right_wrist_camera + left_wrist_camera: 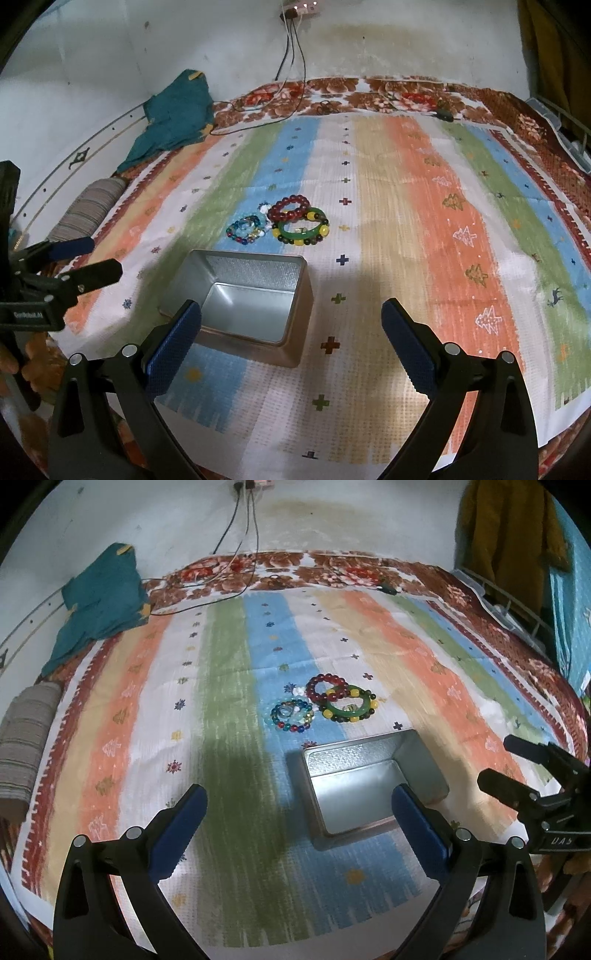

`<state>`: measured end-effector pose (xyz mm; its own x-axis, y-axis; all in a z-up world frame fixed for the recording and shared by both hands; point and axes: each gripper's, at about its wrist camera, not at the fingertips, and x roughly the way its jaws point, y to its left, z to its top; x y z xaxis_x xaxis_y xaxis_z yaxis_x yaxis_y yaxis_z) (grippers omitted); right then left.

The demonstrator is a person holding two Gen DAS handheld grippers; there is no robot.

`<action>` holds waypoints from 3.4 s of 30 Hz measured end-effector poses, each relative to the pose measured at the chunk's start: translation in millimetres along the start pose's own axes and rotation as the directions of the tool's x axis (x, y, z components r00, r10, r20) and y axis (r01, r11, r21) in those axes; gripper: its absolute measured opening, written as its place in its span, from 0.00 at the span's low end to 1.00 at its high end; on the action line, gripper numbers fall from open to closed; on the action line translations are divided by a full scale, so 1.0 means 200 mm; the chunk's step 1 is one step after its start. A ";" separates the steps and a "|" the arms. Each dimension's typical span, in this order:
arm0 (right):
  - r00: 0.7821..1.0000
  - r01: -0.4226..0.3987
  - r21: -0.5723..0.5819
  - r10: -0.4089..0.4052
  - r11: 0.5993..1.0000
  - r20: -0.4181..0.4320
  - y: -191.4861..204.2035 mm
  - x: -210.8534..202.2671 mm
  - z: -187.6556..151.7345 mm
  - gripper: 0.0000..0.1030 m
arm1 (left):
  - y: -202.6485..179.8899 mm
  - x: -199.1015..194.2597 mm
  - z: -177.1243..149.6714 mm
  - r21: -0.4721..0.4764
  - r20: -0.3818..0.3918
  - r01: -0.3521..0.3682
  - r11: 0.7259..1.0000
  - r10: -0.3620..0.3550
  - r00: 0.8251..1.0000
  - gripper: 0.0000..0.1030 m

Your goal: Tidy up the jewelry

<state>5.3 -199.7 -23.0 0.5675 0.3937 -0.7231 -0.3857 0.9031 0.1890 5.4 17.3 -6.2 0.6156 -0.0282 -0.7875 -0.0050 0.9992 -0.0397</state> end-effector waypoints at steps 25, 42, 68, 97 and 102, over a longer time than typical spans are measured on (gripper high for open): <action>0.999 0.042 -0.013 -0.042 0.999 -0.021 -0.02 0.06 0.02 0.96 | 0.03 0.06 0.04 -0.027 -0.036 -0.022 0.999 0.021 0.999 0.95; 0.997 0.066 -0.013 -0.066 0.998 -0.035 -0.03 0.12 0.12 0.96 | 0.01 0.14 0.11 0.007 -0.061 -0.063 0.998 0.063 0.996 0.95; 0.991 0.131 -0.003 -0.131 0.991 -0.034 -0.12 0.30 0.31 0.96 | 0.11 0.39 0.25 -0.051 -0.106 -0.116 0.992 0.110 0.988 0.95; 0.989 0.099 0.084 -0.089 0.992 -0.119 -0.21 0.66 0.50 0.96 | 0.25 0.76 0.34 -0.176 -0.235 -0.087 0.981 0.044 0.971 0.88; 0.988 0.094 0.080 -0.083 0.992 -0.128 -0.21 0.70 0.52 0.96 | 0.26 0.80 0.34 -0.184 -0.252 -0.077 0.980 0.028 0.967 0.81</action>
<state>177.1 -164.2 -62.4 0.4998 0.2921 -0.8154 -0.2713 0.9468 0.1729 158.1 67.2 -92.1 0.3969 -0.0060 -0.9178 -0.1970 0.9761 -0.0916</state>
